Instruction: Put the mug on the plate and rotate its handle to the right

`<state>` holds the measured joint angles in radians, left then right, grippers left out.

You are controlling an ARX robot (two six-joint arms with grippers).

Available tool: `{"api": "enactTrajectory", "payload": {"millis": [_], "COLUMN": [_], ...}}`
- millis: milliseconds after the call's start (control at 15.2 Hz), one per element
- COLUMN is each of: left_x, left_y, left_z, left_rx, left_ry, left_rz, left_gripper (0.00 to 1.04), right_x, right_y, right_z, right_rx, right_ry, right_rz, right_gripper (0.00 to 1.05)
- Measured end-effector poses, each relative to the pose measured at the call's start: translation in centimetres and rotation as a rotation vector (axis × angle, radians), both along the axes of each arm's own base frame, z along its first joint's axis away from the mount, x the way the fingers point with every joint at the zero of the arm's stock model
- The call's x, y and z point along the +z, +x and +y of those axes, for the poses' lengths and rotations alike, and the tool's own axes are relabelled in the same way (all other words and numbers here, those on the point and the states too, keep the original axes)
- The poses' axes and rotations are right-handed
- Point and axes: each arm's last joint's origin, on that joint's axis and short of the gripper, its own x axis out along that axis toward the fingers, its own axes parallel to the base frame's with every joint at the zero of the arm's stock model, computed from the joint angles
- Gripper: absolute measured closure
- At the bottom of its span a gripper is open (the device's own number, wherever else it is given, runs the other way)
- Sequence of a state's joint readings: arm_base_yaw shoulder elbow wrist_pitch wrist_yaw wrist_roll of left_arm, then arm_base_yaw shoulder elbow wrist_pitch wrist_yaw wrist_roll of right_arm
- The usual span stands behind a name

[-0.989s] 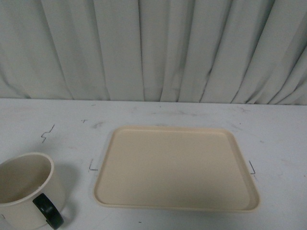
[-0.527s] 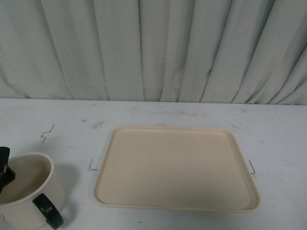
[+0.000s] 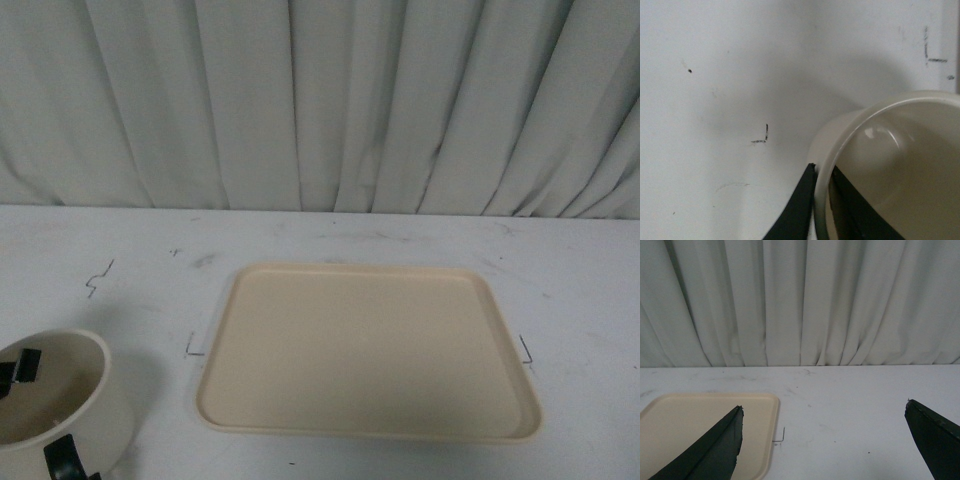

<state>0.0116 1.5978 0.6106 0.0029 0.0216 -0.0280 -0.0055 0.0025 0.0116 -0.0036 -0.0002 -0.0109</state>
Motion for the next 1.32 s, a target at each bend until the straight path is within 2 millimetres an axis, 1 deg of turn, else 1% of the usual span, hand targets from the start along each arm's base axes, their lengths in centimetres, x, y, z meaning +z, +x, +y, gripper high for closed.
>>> {"api": "enactTrajectory", "payload": {"millis": [66, 198, 264, 330, 396, 462, 593, 725, 791, 989, 1187, 1253, 1319], "left_x": [0.6, 2.1, 4.5, 5.5, 4.5, 3.9, 3.0, 3.0, 3.0, 2.7, 1.1, 1.2, 1.2], "left_y": [-0.1, 0.0, 2.0, 4.6, 5.4, 5.7, 6.5, 7.9, 8.3, 9.2, 10.1, 10.1, 10.2], "left_z": [-0.2, -1.2, -4.5, -12.0, -15.8, -17.9, -20.6, -22.0, -22.3, -22.8, -22.8, -22.8, -22.8], "left_rx": [-0.006, -0.040, -0.138, -0.336, -0.430, -0.478, -0.531, -0.542, -0.543, -0.540, -0.525, -0.518, -0.516], "left_ry": [0.003, 0.000, 0.004, 0.008, 0.011, 0.012, 0.010, 0.010, 0.009, 0.012, 0.027, 0.028, 0.030], "left_rz": [-0.013, -0.048, -0.114, -0.144, -0.117, -0.094, -0.076, -0.085, -0.082, -0.079, -0.039, -0.042, -0.045], "left_gripper": [1.01, 1.02, 1.02, 1.02, 1.02, 1.02, 1.02, 1.02, 1.02, 1.02, 1.02, 1.02, 0.95], "right_x": [0.0, 0.0, 0.0, 0.0, 0.0, 0.0, 0.0, 0.0, 0.0, 0.0, 0.0, 0.0, 0.0], "right_y": [0.0, 0.0, 0.0, 0.0, 0.0, 0.0, 0.0, 0.0, 0.0, 0.0, 0.0, 0.0, 0.0], "right_z": [0.0, 0.0, 0.0, 0.0, 0.0, 0.0, 0.0, 0.0, 0.0, 0.0, 0.0, 0.0, 0.0], "right_rx": [0.000, 0.000, 0.000, 0.000, 0.000, 0.000, 0.000, 0.000, 0.000, 0.000, 0.000, 0.000, 0.000], "right_ry": [0.000, 0.000, 0.000, 0.000, 0.000, 0.000, 0.000, 0.000, 0.000, 0.000, 0.000, 0.000, 0.000], "right_rz": [0.000, 0.000, 0.000, 0.000, 0.000, 0.000, 0.000, 0.000, 0.000, 0.000, 0.000, 0.000, 0.000], "right_gripper": [0.06, 0.06, 0.06, 0.06, 0.06, 0.06, 0.06, 0.06, 0.06, 0.06, 0.06, 0.06, 0.06]}}
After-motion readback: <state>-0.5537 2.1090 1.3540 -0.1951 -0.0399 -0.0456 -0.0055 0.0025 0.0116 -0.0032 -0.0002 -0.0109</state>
